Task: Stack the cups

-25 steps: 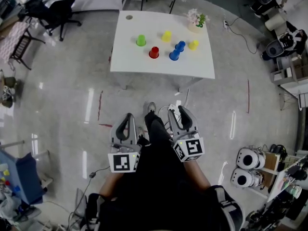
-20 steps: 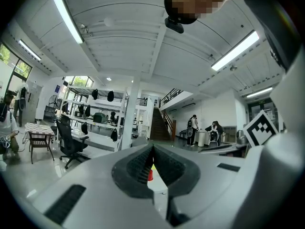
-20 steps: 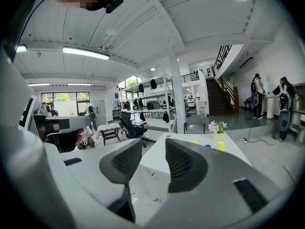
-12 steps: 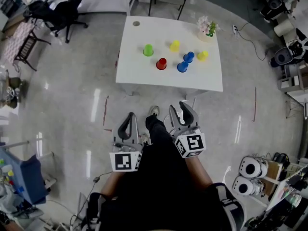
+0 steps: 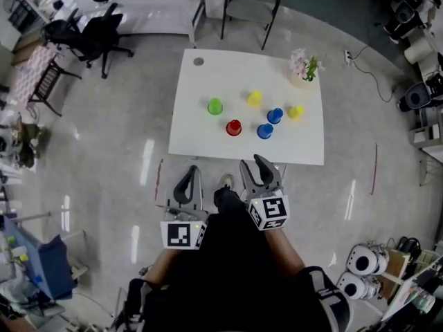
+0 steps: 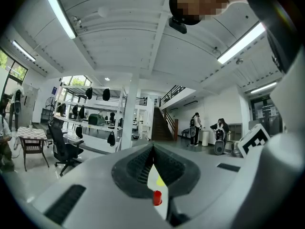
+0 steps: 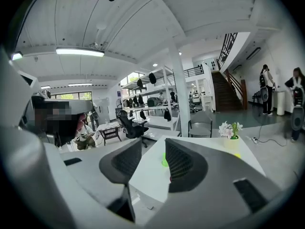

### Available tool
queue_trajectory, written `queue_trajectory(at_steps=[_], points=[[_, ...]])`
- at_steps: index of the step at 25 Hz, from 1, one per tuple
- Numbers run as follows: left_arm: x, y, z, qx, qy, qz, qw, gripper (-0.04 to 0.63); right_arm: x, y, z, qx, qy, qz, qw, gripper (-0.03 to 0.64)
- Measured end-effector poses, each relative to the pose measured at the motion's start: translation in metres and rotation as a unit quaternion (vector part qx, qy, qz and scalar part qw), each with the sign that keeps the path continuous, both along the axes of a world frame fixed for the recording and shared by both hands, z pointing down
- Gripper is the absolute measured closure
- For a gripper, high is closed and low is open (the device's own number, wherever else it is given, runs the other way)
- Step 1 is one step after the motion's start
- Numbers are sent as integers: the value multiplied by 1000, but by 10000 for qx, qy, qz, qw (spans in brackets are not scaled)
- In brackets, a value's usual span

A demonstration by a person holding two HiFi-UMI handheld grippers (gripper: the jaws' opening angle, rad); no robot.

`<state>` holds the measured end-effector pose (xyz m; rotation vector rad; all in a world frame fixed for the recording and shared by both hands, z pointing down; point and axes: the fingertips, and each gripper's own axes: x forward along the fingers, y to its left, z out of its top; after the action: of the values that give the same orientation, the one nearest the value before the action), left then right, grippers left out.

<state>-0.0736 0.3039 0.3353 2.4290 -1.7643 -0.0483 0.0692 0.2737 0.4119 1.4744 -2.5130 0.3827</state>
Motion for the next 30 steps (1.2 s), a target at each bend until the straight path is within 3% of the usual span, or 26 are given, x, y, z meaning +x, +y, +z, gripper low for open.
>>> queue_trajectory(at_steps=[8,18,30], points=[[23,-70,-4,-71,-135,-51,9999,574,17,-66,28,-423,215,-202,9987,436],[20,-135,1,-155,-39,19,9999,574,6,-114,72,-973,455,-277,9938,433],[14,-229,6,-30,111,628,9980,574,-12,-159,155,-2202,991,-238,9701,409]])
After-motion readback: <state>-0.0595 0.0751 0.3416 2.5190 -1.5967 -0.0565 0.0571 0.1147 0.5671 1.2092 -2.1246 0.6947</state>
